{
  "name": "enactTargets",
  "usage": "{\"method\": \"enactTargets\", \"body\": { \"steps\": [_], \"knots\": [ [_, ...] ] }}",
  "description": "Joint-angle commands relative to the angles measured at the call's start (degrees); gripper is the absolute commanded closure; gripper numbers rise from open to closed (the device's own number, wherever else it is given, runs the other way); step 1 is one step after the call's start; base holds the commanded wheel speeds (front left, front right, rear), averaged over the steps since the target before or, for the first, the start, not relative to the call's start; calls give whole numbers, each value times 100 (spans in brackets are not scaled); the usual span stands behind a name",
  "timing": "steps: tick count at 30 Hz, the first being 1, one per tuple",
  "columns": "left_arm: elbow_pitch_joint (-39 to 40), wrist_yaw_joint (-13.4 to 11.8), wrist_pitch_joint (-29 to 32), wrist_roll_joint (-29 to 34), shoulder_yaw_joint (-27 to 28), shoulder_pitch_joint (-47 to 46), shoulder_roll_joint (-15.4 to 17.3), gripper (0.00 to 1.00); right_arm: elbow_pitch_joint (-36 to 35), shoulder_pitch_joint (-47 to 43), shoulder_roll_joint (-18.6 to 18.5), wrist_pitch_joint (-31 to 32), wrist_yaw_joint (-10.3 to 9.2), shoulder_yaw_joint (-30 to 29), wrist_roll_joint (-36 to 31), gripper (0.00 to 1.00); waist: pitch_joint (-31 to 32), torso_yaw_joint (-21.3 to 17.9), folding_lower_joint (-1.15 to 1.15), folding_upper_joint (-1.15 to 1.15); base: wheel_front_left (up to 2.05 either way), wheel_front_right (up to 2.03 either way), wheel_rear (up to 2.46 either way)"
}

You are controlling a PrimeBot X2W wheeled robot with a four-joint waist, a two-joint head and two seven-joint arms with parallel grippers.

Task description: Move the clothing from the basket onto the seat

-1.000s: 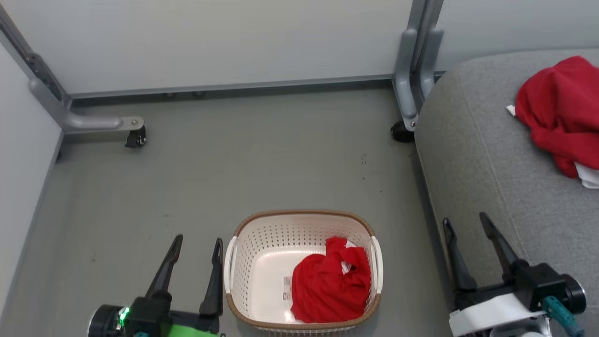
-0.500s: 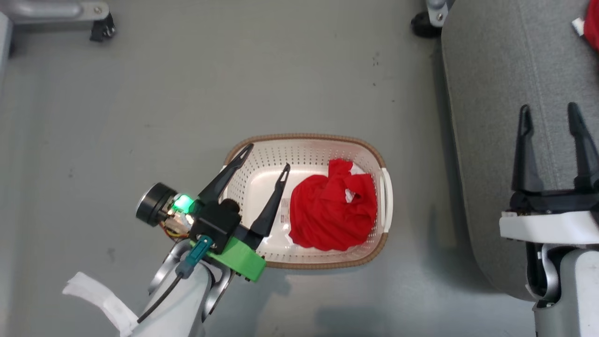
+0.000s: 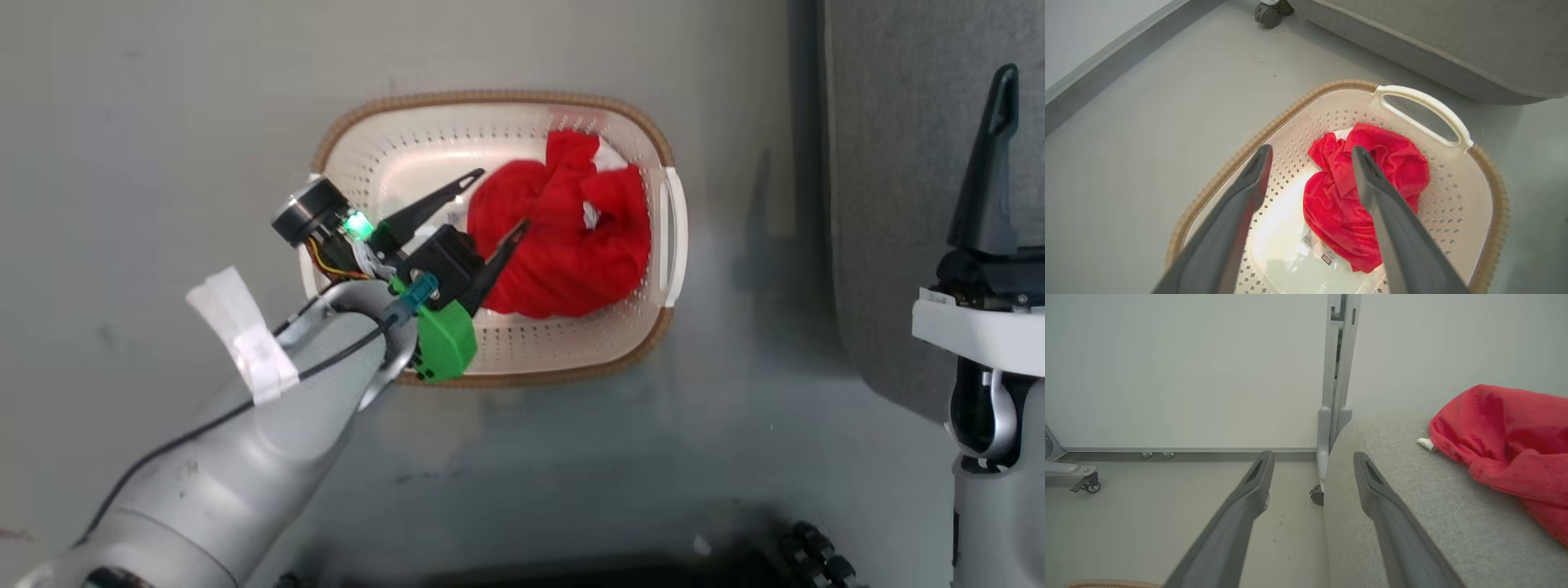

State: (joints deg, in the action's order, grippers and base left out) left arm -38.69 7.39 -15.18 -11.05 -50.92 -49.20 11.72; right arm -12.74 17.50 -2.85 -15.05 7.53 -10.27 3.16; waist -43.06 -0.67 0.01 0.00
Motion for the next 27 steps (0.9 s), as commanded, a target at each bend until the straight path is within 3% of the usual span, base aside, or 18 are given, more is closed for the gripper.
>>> {"method": "enactTargets", "body": {
  "steps": [1, 15, 27],
  "knots": [
    [-298, 13, 5, -83, -189, -273, 38, 0, -62, 143, -8, -20, -8, 54, 54, 0, -954, -408, -1, 0, 0, 0, 0],
    [-2198, 13, 92, -1009, -1876, -1602, -209, 0, -676, 412, -8, -19, -8, 316, -209, 0, -1824, -605, -1, 0, 0, 0, 0],
    [-2925, 13, 961, -1506, -2215, -1902, -219, 0, -732, 407, -8, -20, -8, 562, -172, 0, -1978, -856, -1, 0, 0, 0, 0]
  ]
}}
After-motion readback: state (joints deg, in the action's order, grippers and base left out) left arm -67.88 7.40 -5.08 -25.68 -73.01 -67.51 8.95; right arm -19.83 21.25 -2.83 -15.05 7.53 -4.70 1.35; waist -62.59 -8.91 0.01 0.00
